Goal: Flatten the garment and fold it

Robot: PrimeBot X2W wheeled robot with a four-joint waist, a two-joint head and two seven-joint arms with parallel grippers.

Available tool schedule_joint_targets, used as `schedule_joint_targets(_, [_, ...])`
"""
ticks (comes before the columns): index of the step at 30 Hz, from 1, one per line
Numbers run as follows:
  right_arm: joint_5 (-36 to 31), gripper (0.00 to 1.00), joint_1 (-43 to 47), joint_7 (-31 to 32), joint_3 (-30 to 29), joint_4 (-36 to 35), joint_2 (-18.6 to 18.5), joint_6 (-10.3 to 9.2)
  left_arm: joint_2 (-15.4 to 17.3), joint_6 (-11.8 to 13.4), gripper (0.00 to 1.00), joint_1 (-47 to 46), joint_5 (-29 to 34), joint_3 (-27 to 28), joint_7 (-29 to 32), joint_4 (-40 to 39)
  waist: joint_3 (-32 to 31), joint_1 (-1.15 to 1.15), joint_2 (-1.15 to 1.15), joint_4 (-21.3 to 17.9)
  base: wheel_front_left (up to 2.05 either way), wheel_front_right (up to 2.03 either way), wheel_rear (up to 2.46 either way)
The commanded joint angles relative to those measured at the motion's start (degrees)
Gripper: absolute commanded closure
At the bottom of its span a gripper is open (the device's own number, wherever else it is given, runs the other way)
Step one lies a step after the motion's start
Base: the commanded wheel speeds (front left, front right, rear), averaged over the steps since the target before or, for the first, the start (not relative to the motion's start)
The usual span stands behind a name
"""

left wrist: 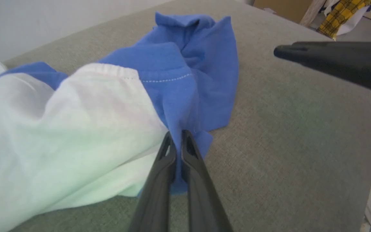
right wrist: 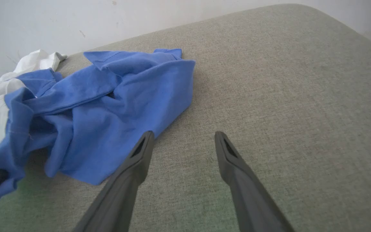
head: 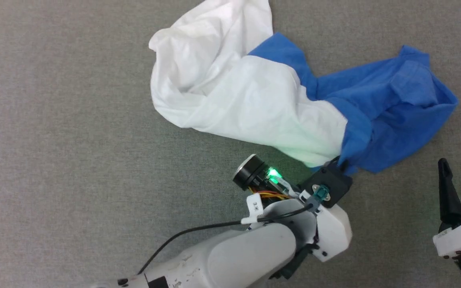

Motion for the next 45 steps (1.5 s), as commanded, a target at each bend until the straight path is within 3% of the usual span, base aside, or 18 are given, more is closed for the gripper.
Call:
schedule_joint_targets(1, [-0.4, 0.00, 0.0, -0.4, 0.0, 0.2, 0.2, -0.04, -0.1, 0.7, 1.00, -1.2, -1.5, 0.7, -1.6, -2.0, -1.4, 0.00, 0.00, 0.8, 0.00, 0.00, 0.00])
schedule_joint_targets(8, [-1.1, 0.00, 1.8, -0.2, -0.3, 0.1, 0.9, -0.04, 0.8, 4.8, 1.00, 2.0, -11.4, 13.0, -12.1, -17.7, -6.1, 0.00, 0.00, 4.1, 0.00, 0.00, 0.00])
schedule_joint_targets(12, [-1.5, 0.00, 3.4, 0.3, -1.0, -0.4, 1.2, -0.04, 8.9, 10.7, 1.00, 9.2, -12.7, 21.5, -15.5, -27.7, -8.3, 0.00, 0.00, 6.0, 0.00, 0.00, 0.00])
schedule_joint_targets(15, [-1.7, 0.00, 4.2, 0.8, -1.2, -1.0, 1.4, -0.04, 14.6, 14.7, 1.00, 19.6, -15.5, 28.8, -17.2, -34.3, -9.0, 0.00, 0.00, 7.1, 0.00, 0.00, 0.00])
schedule_joint_targets(19, [-2.0, 0.00, 4.5, 1.5, -1.4, -1.8, 1.5, -0.04, 18.5, 17.3, 1.00, 35.4, -17.7, 36.3, -18.2, -37.5, -9.2, 0.00, 0.00, 7.9, 0.00, 0.00, 0.00])
schedule_joint_targets(23, [-2.1, 0.00, 5.2, 2.1, -2.1, -2.5, 1.5, -0.04, 15.7, 15.0, 1.00, 48.7, -19.1, 40.2, -18.4, -37.8, -9.2, 0.00, 0.00, 8.4, 0.00, 0.00, 0.00])
schedule_joint_targets(27, [-2.3, 0.00, 6.0, 2.6, -2.7, -2.7, 1.6, -0.04, 12.2, 8.7, 1.00, 55.1, -21.0, 40.1, -18.4, -33.9, -9.2, 0.00, 0.00, 9.0, 0.00, 0.00, 0.00])
schedule_joint_targets(28, [-2.3, 0.00, 6.1, 2.8, -2.6, -2.7, 1.6, -0.04, 11.8, 7.7, 0.79, 55.2, -21.1, 39.4, -18.4, -32.7, -9.3, 0.00, 0.00, 9.2, 0.00, 0.00, 0.00])
schedule_joint_targets(29, [-2.2, 0.00, 6.2, 2.9, -2.5, -2.6, 1.6, -0.04, 11.5, 7.0, 0.49, 54.8, -20.7, 38.9, -18.4, -31.6, -9.3, 0.00, 0.00, 9.3, 0.00, 0.00, 0.00])
schedule_joint_targets(30, [-2.1, 0.00, 6.2, 2.9, -2.4, -2.5, 1.6, -0.04, 11.0, 6.6, 0.00, 54.1, -20.1, 39.1, -18.4, -30.8, -9.5, 0.00, 0.00, 9.4, 0.00, 0.00, 0.00])
schedule_joint_targets(34, [-1.8, 0.00, 6.0, 2.9, -1.9, -2.1, 1.6, -0.04, 10.2, 3.9, 0.00, 49.8, -16.2, 40.0, -18.4, -31.0, -10.0, 0.00, 0.00, 9.6, 0.00, 0.00, 0.00])
schedule_joint_targets(38, [-1.8, 0.00, 5.9, 2.6, -1.7, -1.7, 1.6, -0.04, 10.6, -1.1, 0.00, 44.9, -11.2, 40.1, -18.4, -37.1, -10.5, 0.00, 0.00, 9.1, 0.00, 0.00, 0.00])
schedule_joint_targets(40, [-1.7, 0.00, 6.0, 2.4, -1.8, -1.5, 1.6, -0.04, 9.8, -2.1, 0.00, 42.6, -7.6, 42.2, -18.4, -40.8, -10.6, 0.00, 0.00, 8.9, 0.00, 0.00, 0.00])
schedule_joint_targets(42, [-1.6, 0.00, 6.1, 2.2, -1.7, -1.3, 1.6, -0.04, 9.1, -1.2, 0.00, 40.6, -1.3, 45.5, -18.4, -43.1, -10.7, 0.00, 0.00, 8.4, 0.00, 0.00, 0.00])
schedule_joint_targets(45, [-1.3, 0.00, 6.2, 2.0, -1.3, -0.9, 1.6, -0.04, 8.1, 2.9, 0.00, 39.2, 11.1, 50.4, -18.4, -44.0, -10.7, 0.00, 0.00, 7.5, 0.00, 0.00, 0.00])
